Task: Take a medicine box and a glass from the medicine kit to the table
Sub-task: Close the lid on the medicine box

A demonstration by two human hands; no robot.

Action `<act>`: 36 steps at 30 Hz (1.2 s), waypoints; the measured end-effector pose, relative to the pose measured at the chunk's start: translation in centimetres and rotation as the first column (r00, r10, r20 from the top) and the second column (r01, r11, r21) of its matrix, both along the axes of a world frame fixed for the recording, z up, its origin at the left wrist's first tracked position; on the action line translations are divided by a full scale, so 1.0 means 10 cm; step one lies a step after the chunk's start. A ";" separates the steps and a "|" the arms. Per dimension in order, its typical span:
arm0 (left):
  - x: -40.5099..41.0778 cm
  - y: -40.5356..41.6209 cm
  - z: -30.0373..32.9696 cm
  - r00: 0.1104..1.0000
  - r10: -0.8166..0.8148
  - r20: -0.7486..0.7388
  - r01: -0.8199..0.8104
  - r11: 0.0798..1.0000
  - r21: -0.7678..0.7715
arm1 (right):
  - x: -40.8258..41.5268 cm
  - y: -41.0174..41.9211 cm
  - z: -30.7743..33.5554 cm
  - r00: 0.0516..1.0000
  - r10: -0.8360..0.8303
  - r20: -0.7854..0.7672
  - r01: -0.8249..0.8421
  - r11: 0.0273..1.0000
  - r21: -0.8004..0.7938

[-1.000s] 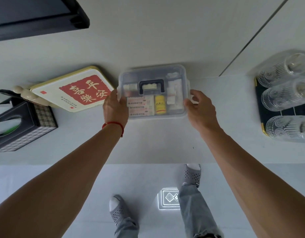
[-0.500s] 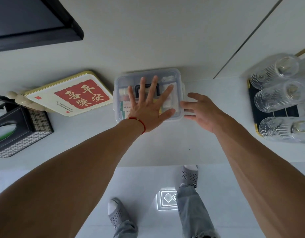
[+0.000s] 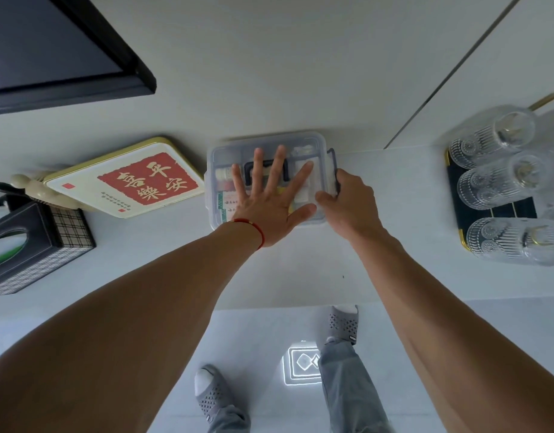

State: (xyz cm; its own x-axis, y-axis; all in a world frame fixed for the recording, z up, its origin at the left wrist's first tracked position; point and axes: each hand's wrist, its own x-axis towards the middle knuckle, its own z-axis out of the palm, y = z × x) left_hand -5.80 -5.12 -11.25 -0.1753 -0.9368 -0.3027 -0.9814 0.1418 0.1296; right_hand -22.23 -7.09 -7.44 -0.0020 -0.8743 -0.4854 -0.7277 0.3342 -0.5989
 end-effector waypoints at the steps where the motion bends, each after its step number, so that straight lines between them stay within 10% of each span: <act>1: 0.00 0.00 0.00 1.000 -0.001 0.003 0.001 1.000 -0.001 | 0.01 0.00 0.01 0.999 0.016 -0.029 -0.017 1.000 -0.018; 9: 0.01 0.00 0.01 1.000 -0.022 0.014 0.022 1.000 0.012 | 0.17 0.08 0.01 0.992 0.056 -0.109 -0.058 0.998 -0.012; 19: 0.72 0.31 0.28 0.961 0.214 -0.177 -0.254 0.934 -0.250 | 0.37 0.12 -0.01 0.793 0.494 -0.357 -0.568 0.811 -0.141; 23: 0.87 0.32 0.26 0.498 0.765 -0.408 -0.744 0.619 0.251 | 0.45 0.10 -0.06 0.812 0.471 -0.345 -0.530 0.843 -0.097; 27: 0.87 0.30 0.28 0.103 0.896 -0.431 -0.674 0.382 0.632 | 0.47 0.10 -0.06 0.826 0.466 -0.316 -0.512 0.855 -0.078; 36: 0.66 0.33 0.35 0.413 0.770 -0.486 -0.800 0.562 0.209 | 0.45 0.12 -0.08 0.841 0.453 -0.296 -0.498 0.862 -0.096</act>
